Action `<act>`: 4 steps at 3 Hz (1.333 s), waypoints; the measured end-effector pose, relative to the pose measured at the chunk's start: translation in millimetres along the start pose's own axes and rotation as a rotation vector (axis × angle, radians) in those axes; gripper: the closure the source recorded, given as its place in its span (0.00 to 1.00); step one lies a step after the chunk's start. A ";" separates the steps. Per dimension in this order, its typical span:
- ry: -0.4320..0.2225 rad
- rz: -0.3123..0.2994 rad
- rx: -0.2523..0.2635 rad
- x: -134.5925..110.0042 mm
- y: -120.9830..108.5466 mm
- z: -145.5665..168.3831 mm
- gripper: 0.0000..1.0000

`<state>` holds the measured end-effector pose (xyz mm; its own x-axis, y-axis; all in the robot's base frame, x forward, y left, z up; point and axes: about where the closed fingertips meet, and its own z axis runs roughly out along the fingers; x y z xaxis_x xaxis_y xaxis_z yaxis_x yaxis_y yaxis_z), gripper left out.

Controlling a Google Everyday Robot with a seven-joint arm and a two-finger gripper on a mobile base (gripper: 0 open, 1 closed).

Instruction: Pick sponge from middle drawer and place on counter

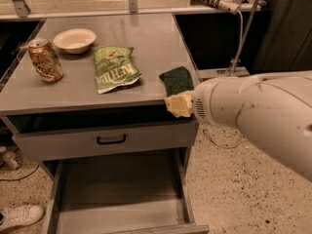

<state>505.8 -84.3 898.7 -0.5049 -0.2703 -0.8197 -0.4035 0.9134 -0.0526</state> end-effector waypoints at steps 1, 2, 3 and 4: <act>-0.002 0.006 -0.008 -17.0 -8.7 10.3 1.00; 0.006 0.025 -0.026 -46.6 -26.3 32.7 1.00; 0.026 0.029 -0.040 -67.5 -36.8 57.0 1.00; 0.059 0.043 -0.054 -70.9 -41.9 84.6 1.00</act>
Offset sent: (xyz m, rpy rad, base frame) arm 0.1159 -0.0036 0.0392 0.0610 0.0449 0.0086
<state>623.1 -77.7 910.8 -0.5658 -0.2503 -0.7856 -0.4204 0.9073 0.0137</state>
